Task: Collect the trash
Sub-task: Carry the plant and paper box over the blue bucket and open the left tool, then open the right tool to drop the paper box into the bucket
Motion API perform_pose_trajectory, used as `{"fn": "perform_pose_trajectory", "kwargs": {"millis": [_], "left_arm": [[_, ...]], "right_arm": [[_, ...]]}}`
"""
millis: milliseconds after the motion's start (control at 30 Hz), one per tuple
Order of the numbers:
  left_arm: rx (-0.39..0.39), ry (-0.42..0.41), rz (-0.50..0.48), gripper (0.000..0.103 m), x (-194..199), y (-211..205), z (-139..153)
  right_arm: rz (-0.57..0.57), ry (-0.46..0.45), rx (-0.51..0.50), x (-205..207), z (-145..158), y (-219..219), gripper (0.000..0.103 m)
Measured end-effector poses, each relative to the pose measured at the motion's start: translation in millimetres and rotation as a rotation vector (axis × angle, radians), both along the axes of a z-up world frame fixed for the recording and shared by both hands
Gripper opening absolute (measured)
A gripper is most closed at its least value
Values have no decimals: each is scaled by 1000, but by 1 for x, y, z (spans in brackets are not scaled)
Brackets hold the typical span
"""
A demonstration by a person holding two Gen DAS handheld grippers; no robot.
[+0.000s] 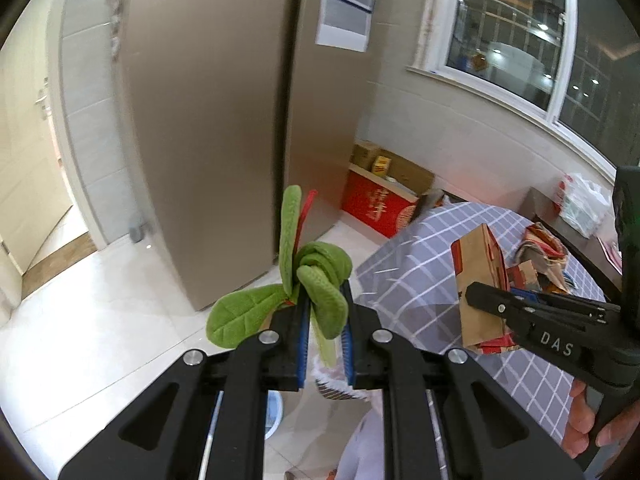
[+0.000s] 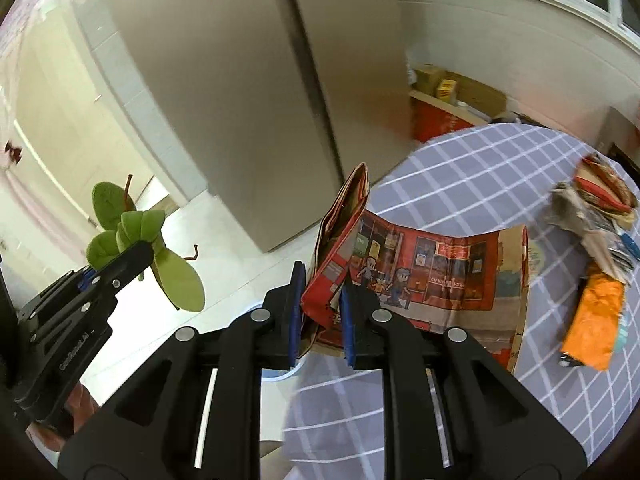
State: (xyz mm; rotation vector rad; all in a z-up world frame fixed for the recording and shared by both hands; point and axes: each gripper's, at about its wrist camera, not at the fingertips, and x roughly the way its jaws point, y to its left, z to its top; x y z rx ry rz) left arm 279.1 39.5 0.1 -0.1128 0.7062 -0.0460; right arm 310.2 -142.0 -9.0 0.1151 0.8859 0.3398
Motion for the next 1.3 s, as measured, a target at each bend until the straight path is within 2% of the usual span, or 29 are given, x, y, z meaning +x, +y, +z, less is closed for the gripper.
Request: {"fn": "perform_pose_trajectory", "kwargs": {"millis": [400,700,733,767,833,1033,1300], "left_arm": [[-6,41,157,13,-30,69,-14],[-16,107,202,15,-27,95,-36],[-13,119,208,18,-25,96,-39],[-16,126,211,37,-21,97,-42],[-25,135,221,56,-15,100,-46],[-20,167,231,56,-11,109,-58],[-5,185,286,56,-30,134,-66]], "right_arm": [[177,35,-1,-9,-15,83,16],[250,95,-14,-1,-38,122,16],[252,106,-15,1,-42,124,16],[251,113,-14,3,-44,124,16],[248,123,-16,11,-47,123,16],[236,140,-40,14,-55,126,16],[279,193,-63,11,-75,158,16]]}}
